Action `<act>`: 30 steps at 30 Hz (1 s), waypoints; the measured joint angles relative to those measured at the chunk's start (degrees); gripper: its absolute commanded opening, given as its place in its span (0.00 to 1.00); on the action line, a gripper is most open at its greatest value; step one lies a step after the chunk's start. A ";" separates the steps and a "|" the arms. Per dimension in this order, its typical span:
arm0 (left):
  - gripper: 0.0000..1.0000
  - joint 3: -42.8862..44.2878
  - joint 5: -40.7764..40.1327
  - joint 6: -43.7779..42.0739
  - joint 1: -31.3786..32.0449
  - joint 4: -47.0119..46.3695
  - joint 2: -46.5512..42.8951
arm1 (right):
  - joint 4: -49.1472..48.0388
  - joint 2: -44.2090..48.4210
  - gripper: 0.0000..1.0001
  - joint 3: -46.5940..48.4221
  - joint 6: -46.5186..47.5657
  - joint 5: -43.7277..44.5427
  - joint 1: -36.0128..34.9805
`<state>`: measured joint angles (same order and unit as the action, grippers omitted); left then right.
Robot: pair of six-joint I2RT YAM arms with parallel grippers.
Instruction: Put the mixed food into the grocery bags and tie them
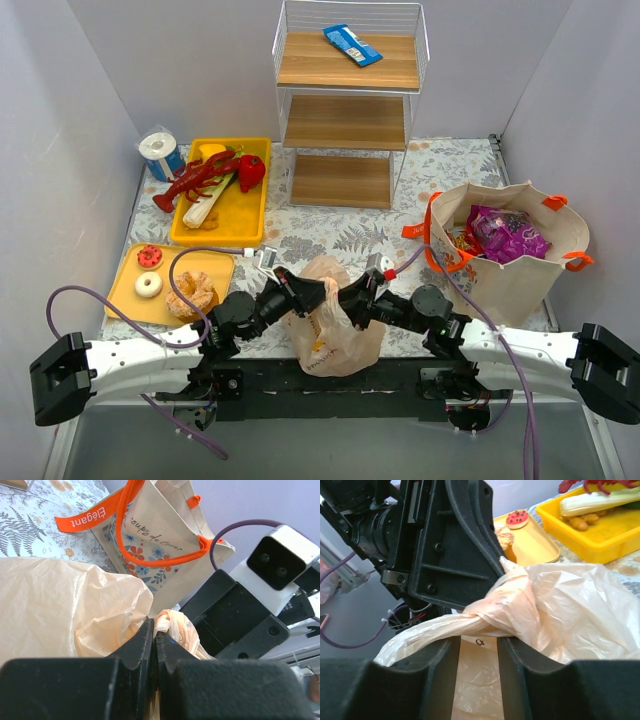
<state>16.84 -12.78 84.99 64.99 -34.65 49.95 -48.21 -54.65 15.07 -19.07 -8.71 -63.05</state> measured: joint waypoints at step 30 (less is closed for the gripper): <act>0.54 18.21 1.22 -10.78 1.18 33.75 -7.89 | 14.08 16.04 0.01 -1.86 -2.67 8.55 0.02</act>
<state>35.05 -11.55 74.22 66.17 -0.91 42.06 -34.13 -38.61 13.21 -21.74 -0.16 -63.02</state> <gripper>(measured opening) 0.595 0.022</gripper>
